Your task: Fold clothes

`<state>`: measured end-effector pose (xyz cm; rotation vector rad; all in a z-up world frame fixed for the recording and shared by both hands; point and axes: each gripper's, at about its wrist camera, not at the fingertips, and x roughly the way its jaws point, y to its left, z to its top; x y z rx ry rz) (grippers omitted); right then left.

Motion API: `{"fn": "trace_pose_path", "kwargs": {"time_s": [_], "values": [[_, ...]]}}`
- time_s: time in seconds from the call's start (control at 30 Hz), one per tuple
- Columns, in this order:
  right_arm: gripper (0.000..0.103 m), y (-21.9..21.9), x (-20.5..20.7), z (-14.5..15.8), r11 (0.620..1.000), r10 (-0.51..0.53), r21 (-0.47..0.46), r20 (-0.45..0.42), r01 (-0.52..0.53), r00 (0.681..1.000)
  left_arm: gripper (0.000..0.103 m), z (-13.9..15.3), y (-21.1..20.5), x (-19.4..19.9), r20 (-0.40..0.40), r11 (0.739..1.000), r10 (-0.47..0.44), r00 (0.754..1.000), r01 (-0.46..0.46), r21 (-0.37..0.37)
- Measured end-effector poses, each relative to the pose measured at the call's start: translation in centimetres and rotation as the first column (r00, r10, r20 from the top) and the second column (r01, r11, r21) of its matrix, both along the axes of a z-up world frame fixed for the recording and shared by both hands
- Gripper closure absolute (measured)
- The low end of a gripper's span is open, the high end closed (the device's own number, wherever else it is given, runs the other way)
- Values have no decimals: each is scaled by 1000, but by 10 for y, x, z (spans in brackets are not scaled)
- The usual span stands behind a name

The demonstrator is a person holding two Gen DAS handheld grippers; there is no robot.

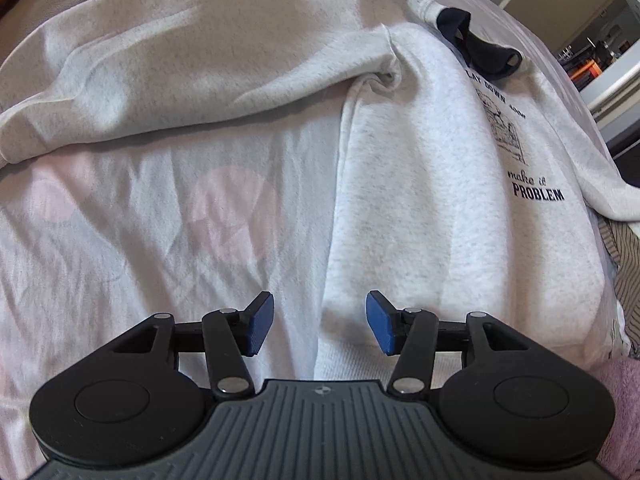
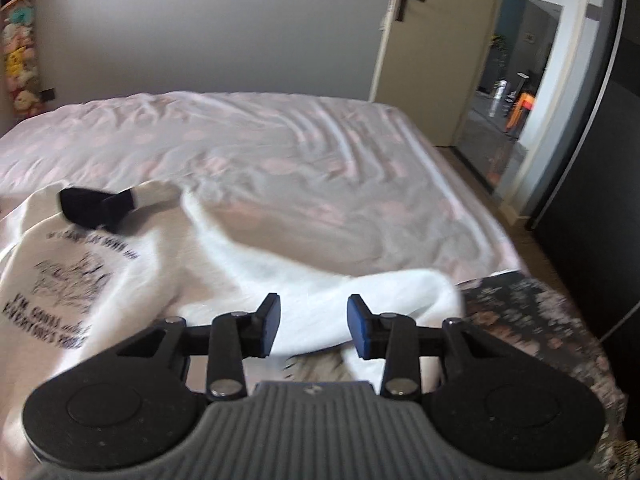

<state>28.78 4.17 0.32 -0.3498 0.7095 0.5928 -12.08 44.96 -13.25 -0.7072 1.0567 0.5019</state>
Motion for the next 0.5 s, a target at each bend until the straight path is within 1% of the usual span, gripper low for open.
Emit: {"fn": "trace_pose_path", "kwargs": {"time_s": [0.07, 0.1, 0.17, 0.23, 0.3, 0.37, 0.43, 0.5], "values": [[62, 15, -24, -21, 998, 69, 0, -81, -70, 994, 54, -5, -3, 2, -16, 1000, -15, 1000, 14, -7], [62, 22, -34, -35, 995, 102, -5, -132, -104, 986, 54, -8, -3, 3, -23, 1000, -18, 1000, 18, -12], [61, 33, -50, -61, 986, 155, -23, -214, -163, 964, 54, -12, -3, 2, -22, 999, -17, 1000, 16, -35], [59, 44, -64, -88, 974, 197, -50, -291, -221, 936, 54, -17, -1, 0, -20, 998, -7, 1000, 6, -62], [57, 53, -73, -112, 965, 216, -71, -343, -254, 914, 54, -22, 1, -1, -26, 996, 6, 1000, -9, -84], [55, 60, -74, -130, 961, 222, -69, -383, -267, 897, 54, -26, 2, -2, -32, 995, 16, 999, -19, -101], [50, 68, -72, -146, 959, 225, -63, -430, -278, 874, 53, -28, 2, -2, -35, 995, 14, 999, -17, -103], [50, 77, -72, -160, 952, 228, -75, -468, -296, 854, 52, -30, 2, -1, -36, 994, 18, 999, -22, -104]]}}
